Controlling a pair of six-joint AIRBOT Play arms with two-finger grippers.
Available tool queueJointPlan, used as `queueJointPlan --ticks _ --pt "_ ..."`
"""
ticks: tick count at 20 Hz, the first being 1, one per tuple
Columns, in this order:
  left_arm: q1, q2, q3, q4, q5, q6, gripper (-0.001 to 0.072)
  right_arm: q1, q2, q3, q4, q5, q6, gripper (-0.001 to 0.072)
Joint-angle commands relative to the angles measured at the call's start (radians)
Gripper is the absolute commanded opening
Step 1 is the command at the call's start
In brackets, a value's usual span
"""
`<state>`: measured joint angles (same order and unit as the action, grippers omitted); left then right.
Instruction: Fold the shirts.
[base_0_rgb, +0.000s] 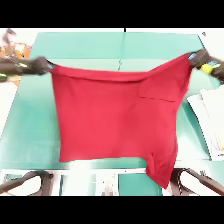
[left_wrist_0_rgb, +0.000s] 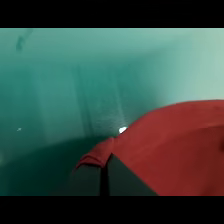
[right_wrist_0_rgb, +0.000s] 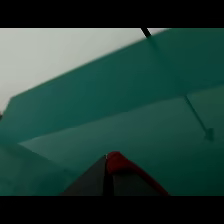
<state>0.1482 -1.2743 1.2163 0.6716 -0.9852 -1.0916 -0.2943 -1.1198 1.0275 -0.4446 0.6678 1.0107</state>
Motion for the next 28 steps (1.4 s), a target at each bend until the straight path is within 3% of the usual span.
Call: queueJointPlan --ticks 1,6,10,13,18,20,23,28 --pt "-0.078 -0.233 -0.061 -0.049 0.211 0.053 0.0019 0.035 -0.283 -0.002 0.011 -0.1 -0.028 0.0014" --pt "-0.09 -0.344 0.04 -0.129 0.379 0.053 0.0019 0.035 -0.568 0.244 0.033 -0.099 -0.024 0.0014" --pt "-0.09 -0.345 0.14 -0.15 0.499 0.053 0.0019 0.036 -0.68 0.445 0.053 -0.099 -0.015 0.0014" --pt "-0.09 -0.367 0.193 -0.15 0.512 0.053 0.0019 0.037 -0.732 0.544 0.053 -0.099 0.01 0.0014" --pt "-0.09 -0.418 0.23 -0.138 0.444 0.053 0.0019 0.041 -0.759 0.579 0.047 -0.079 0.01 0.0014" --pt "-0.088 -0.421 0.23 -0.067 0.376 0.04 0.0019 0.021 -0.759 0.579 0.018 0.018 0.01 0.0014" --pt "-0.088 -0.421 0.23 0.114 0.263 -0.065 0.0019 -0.048 -0.759 0.579 -0.03 0.246 0.017 0.0012" --pt "-0.088 -0.421 0.23 0.375 0.054 -0.192 0.0019 -0.14 -0.732 0.577 -0.246 0.473 0.114 0.0012"
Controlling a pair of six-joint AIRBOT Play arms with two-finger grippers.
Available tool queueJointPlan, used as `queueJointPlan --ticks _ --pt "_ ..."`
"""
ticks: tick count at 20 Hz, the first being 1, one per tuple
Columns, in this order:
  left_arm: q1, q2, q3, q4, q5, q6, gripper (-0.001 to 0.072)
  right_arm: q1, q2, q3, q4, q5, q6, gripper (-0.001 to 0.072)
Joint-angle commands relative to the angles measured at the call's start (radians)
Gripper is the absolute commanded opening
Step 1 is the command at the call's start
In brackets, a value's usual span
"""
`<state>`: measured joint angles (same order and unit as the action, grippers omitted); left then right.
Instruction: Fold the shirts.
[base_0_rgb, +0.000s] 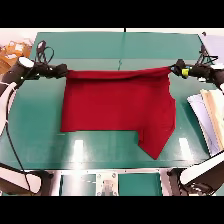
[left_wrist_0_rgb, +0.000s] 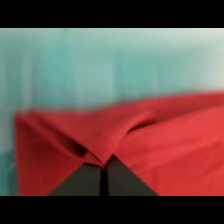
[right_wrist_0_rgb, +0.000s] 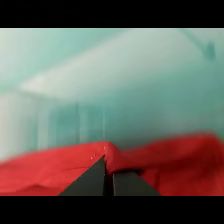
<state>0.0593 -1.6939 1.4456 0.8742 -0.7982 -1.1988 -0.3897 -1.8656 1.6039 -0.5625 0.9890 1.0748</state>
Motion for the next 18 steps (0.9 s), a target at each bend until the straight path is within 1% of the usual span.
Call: queueJointPlan --ticks 1,3,7,9,16,17,18 --pt "0.001 -0.001 0.001 0.204 -0.154 -0.098 0.0019 -0.051 0.02 -0.006 -0.165 0.171 0.052 0.0011" --pt "0.001 -0.004 -0.003 0.23 -0.181 -0.12 0.0019 -0.052 0.03 -0.042 -0.188 0.182 0.052 0.0011" --pt "0.0 -0.023 -0.02 0.226 -0.189 -0.12 0.0019 -0.051 0.032 -0.134 -0.196 0.18 0.051 0.0012" --pt "0.0 -0.023 -0.032 0.226 -0.189 -0.117 0.0019 -0.051 0.032 -0.162 -0.224 0.174 0.052 0.0012" --pt "0.0 -0.023 -0.038 0.207 -0.213 -0.117 0.002 -0.05 0.032 -0.179 -0.228 0.169 0.063 0.0014" --pt "0.0 -0.023 -0.038 0.207 -0.218 -0.117 0.0021 -0.05 0.032 -0.175 -0.228 0.175 0.074 0.0023" --pt "0.0 -0.021 -0.037 0.207 -0.229 -0.117 0.0023 -0.052 0.032 -0.165 -0.23 0.189 0.074 0.0176"
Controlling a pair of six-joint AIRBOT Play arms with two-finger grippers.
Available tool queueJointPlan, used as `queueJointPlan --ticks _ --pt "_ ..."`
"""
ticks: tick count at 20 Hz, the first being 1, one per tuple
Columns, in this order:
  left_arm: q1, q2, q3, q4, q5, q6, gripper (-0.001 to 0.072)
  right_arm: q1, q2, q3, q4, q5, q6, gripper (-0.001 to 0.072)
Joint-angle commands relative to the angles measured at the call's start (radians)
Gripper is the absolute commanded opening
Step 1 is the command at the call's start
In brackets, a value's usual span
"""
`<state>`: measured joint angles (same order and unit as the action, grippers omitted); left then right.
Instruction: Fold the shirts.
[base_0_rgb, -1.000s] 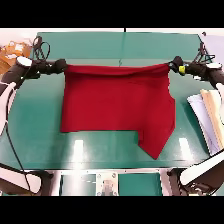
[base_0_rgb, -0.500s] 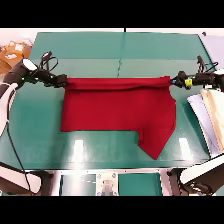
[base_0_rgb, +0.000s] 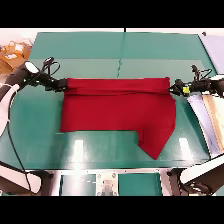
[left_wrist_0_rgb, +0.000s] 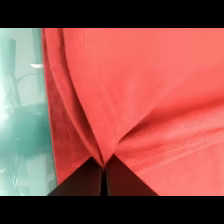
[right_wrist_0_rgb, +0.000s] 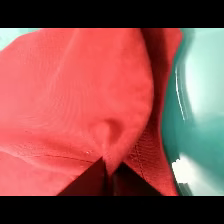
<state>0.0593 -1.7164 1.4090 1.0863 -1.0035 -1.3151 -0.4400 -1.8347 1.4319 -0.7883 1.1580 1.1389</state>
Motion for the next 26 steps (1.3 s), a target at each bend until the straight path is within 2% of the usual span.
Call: queueJointPlan --ticks 1,2,3,6,7,8,9,10,13,15,19,21,22,23,24,25,26 --pt "0.0 0.002 0.003 -0.005 -0.042 -0.001 0.0254 -0.006 0.001 0.025 -0.015 0.045 0.016 0.0277" --pt "0.0 0.002 0.012 -0.004 -0.074 -0.002 0.0541 -0.012 0.003 0.05 -0.038 0.08 0.038 0.0282" --pt "0.0 0.002 0.027 -0.003 -0.122 -0.002 0.0598 -0.019 0.01 0.081 -0.082 0.117 0.075 0.0283" --pt "0.0 0.002 0.1 0.027 -0.328 -0.028 0.0596 -0.047 0.061 0.127 -0.261 0.193 0.199 0.0281" --pt "0.0 0.002 0.127 0.061 -0.406 -0.064 0.058 -0.057 0.087 0.122 -0.303 0.21 0.236 0.0218" --pt "0.0 0.002 0.149 0.091 -0.469 -0.093 0.0373 -0.068 0.113 0.113 -0.323 0.23 0.247 0.0073" --pt "0.0 0.002 0.167 0.106 -0.527 -0.094 0.0054 -0.077 0.144 0.095 -0.323 0.249 0.251 0.0015" --pt "0.0 0.003 0.174 0.107 -0.556 -0.105 0.0018 -0.084 0.179 0.069 -0.325 0.26 0.265 0.0014" --pt "-0.011 0.027 0.166 0.114 -0.613 -0.179 0.0017 -0.097 0.313 -0.072 -0.332 0.261 0.285 0.0013" --pt "-0.046 0.116 0.076 0.134 -0.607 -0.18 0.0017 -0.11 0.426 -0.215 -0.376 0.252 0.307 0.0012" --pt "-0.151 0.454 -0.317 0.211 -0.41 -0.227 0.0017 -0.142 0.685 -0.563 -0.42 0.183 0.398 0.0013" --pt "-0.169 0.638 -0.531 0.209 -0.293 -0.299 0.0018 -0.141 0.782 -0.709 -0.419 0.167 0.401 0.0014" --pt "-0.169 0.714 -0.621 0.209 -0.249 -0.347 0.002 -0.141 0.815 -0.768 -0.417 0.159 0.407 0.005" --pt "-0.169 0.779 -0.704 0.208 -0.209 -0.394 0.008 -0.141 0.832 -0.813 -0.417 0.145 0.417 0.0233" --pt "-0.169 0.824 -0.774 0.197 -0.171 -0.444 0.0473 -0.135 0.838 -0.851 -0.407 0.13 0.437 0.0398" --pt "-0.169 0.846 -0.829 0.174 -0.131 -0.485 0.072 -0.126 0.837 -0.882 -0.397 0.116 0.439 0.0413" --pt "-0.169 0.852 -0.875 0.13 -0.103 -0.49 0.07 -0.111 0.837 -0.909 -0.393 0.101 0.439 0.0413"
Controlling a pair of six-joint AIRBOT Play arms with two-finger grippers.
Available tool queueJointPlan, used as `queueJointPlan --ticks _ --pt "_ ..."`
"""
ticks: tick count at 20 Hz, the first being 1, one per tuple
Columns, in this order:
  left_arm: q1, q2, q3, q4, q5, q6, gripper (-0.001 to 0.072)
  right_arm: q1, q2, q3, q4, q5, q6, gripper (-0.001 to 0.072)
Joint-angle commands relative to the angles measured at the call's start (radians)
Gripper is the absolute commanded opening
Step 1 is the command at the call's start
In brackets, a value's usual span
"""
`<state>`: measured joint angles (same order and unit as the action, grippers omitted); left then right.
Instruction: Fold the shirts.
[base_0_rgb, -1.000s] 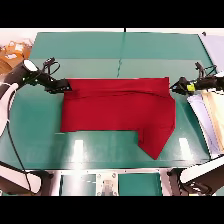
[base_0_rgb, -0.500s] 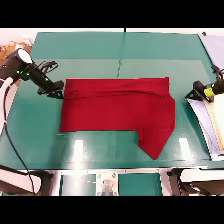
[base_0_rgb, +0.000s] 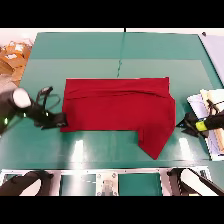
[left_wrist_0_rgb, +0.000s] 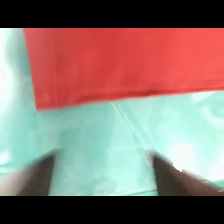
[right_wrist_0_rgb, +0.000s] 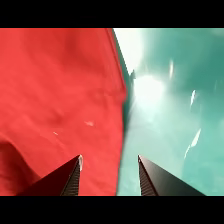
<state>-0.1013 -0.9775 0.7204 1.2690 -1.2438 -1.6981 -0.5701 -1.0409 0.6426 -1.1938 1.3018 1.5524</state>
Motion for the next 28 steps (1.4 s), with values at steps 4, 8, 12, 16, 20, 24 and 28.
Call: queueJointPlan --ticks 4,8,12,16,20,24,28 --pt "-0.008 0.111 -0.322 -0.193 0.26 -0.1 0.0699 0.108 0.036 -0.2 0.06 -0.148 0.026 0.0413" --pt "-0.008 0.111 -0.386 -0.231 0.414 -0.101 0.0699 0.185 -0.01 -0.22 0.121 -0.204 0.026 0.0411" --pt "-0.008 0.093 -0.406 -0.288 0.585 -0.101 0.0697 0.188 -0.022 -0.22 0.135 -0.238 0.025 0.0411" --pt "-0.008 -0.006 -0.399 -0.338 0.685 -0.1 0.0697 0.188 -0.022 -0.22 0.138 -0.247 0.018 0.0411" --pt "-0.008 -0.015 -0.375 -0.36 0.75 -0.065 0.0093 0.188 -0.022 -0.22 0.138 -0.246 0.017 0.0408" --pt "-0.008 -0.014 -0.282 -0.318 0.595 0.05 0.0019 0.187 -0.022 -0.191 0.135 -0.195 0.005 0.014" --pt "0.035 -0.014 -0.203 -0.192 0.451 0.05 0.0018 0.187 -0.018 -0.135 0.093 -0.115 -0.019 0.0014"
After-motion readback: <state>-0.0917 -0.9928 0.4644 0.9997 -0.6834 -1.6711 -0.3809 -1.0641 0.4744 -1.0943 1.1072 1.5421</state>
